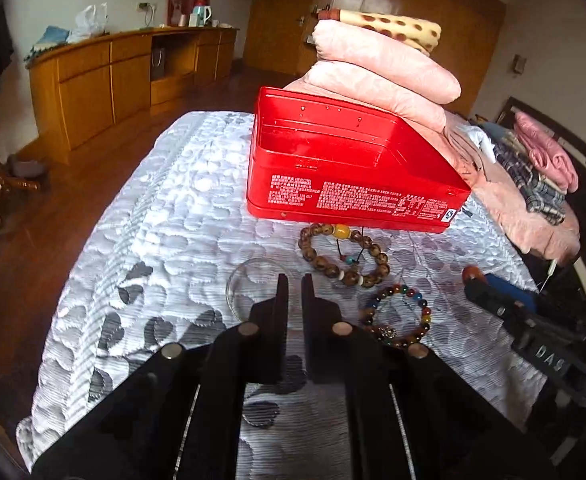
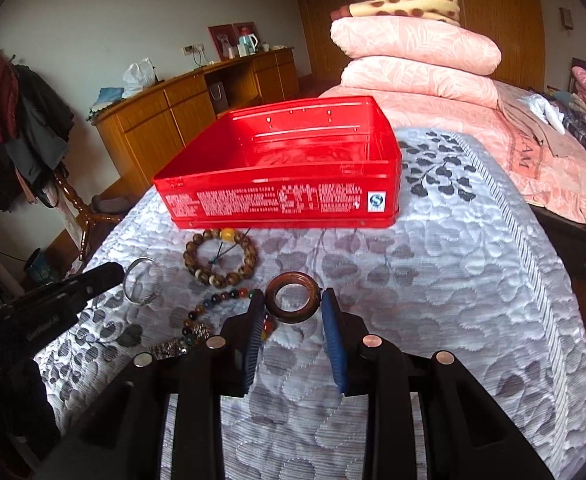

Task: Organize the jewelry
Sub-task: 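Grasp the wooden ring with the right tool while the left grasps the silver bangle, then carry the ring and bangle into the red tin and open both tools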

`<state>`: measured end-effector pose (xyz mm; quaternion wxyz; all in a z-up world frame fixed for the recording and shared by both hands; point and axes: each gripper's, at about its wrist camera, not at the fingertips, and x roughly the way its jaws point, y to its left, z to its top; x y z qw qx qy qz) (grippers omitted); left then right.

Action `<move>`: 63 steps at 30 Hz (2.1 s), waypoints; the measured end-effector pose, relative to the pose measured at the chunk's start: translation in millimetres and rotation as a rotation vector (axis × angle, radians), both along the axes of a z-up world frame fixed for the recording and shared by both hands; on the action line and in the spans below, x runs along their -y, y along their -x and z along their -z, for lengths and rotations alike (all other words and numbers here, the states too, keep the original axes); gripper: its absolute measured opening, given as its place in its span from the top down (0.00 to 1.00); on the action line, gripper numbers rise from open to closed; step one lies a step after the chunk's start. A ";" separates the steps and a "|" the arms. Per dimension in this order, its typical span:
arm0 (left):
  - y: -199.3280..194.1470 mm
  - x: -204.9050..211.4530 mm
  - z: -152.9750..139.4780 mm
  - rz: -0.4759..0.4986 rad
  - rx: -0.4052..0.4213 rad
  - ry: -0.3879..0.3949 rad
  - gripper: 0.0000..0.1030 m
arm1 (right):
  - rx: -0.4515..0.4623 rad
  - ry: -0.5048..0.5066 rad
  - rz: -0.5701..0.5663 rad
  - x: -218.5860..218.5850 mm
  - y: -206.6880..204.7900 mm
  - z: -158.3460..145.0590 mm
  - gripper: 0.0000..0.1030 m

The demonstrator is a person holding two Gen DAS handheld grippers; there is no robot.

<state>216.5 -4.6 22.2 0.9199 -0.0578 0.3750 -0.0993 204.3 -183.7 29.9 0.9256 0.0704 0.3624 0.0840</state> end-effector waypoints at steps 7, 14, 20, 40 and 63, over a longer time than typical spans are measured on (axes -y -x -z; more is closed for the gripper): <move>0.5 -8.2 13.4 -0.008 -0.040 -0.008 0.43 | -0.023 -0.002 -0.011 -1.3 -4.0 7.7 0.72; 5.8 -19.0 19.9 -0.008 -0.038 -0.031 0.27 | -0.042 -0.010 -0.025 -3.1 -7.9 16.1 0.72; -14.6 -11.8 26.1 -0.003 -0.085 -0.039 0.30 | -0.050 -0.017 -0.022 -0.6 -10.6 19.5 0.72; -8.2 -1.6 11.0 -0.002 -0.028 0.002 0.59 | 0.006 -0.014 -0.018 -0.9 -8.5 -1.0 0.72; -60.2 17.1 23.3 -0.003 -0.076 -0.099 0.27 | -0.011 -0.029 -0.031 0.4 -20.5 4.7 0.72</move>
